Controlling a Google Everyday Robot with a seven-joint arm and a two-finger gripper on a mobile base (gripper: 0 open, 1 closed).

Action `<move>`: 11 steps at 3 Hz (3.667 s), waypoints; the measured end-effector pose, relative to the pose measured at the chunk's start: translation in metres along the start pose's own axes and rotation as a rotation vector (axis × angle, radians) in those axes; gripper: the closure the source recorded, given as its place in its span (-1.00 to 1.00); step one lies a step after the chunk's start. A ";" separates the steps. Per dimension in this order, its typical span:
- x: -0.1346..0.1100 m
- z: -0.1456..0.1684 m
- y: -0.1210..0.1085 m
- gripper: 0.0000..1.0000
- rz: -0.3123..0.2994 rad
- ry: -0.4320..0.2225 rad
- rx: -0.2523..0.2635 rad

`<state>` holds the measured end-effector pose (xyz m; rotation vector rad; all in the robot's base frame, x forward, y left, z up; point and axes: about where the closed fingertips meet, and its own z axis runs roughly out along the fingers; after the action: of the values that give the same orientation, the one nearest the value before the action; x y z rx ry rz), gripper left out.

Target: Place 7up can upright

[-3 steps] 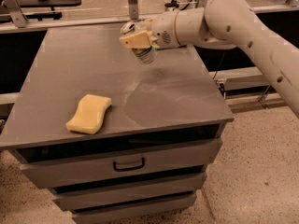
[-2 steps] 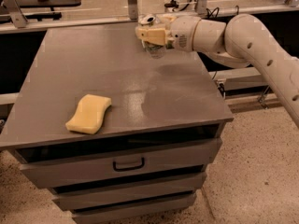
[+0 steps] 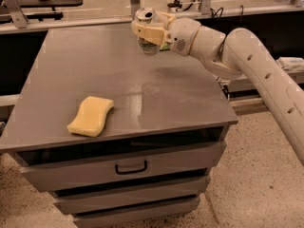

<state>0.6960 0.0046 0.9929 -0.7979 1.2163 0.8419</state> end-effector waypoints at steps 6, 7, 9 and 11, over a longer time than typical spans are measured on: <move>0.065 -0.046 0.026 0.65 0.297 0.150 -0.309; 0.077 -0.052 0.033 0.17 0.246 0.158 -0.377; 0.077 -0.059 0.035 -0.91 0.186 0.166 -0.408; 0.003 -0.101 0.019 -1.00 -0.007 0.182 -0.359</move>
Offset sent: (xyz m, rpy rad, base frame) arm -0.0008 -0.0149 -0.0355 0.1188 0.2250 0.1699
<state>0.6333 -0.0747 0.9717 -1.1892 1.2366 1.0148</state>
